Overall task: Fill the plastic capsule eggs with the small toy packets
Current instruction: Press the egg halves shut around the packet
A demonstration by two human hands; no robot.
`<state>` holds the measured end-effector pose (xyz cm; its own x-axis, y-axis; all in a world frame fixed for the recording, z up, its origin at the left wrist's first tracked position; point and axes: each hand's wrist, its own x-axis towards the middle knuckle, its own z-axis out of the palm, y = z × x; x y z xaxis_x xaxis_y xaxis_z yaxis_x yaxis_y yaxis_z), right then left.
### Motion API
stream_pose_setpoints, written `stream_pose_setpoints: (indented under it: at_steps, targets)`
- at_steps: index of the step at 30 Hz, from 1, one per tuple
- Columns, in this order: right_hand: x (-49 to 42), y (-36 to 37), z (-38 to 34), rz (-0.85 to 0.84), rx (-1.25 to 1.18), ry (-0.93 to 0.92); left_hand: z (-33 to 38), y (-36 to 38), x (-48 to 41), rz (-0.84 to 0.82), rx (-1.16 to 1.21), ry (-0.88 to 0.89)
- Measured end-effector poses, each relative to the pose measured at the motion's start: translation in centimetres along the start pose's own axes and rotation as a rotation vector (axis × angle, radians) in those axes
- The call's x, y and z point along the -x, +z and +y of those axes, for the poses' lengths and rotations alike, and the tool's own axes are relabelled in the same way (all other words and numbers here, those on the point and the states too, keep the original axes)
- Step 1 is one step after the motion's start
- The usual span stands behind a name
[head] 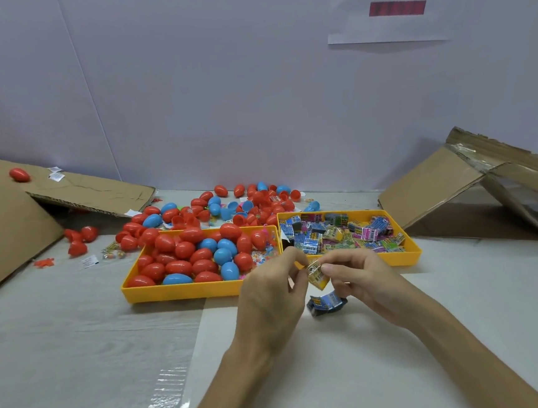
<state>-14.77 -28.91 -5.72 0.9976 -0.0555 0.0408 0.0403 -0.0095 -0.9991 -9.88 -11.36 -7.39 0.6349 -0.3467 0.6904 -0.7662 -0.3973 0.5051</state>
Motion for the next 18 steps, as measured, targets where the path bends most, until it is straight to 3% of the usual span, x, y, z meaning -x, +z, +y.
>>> stream_pose_setpoints:
  at_steps: [9,13,18]
  targets:
    - [0.1,-0.6,0.0,-0.018,-0.1,-0.004,-0.5,0.0,-0.2,-0.083,-0.067,-0.017]
    - [0.0,-1.2,-0.3,0.034,-0.162,0.017,-0.9,-0.2,-0.6,-0.133,-0.07,-0.145]
    - [0.0,-1.7,-0.6,0.076,-0.226,-0.014,-1.7,-1.6,-1.1,0.107,-0.288,-0.4]
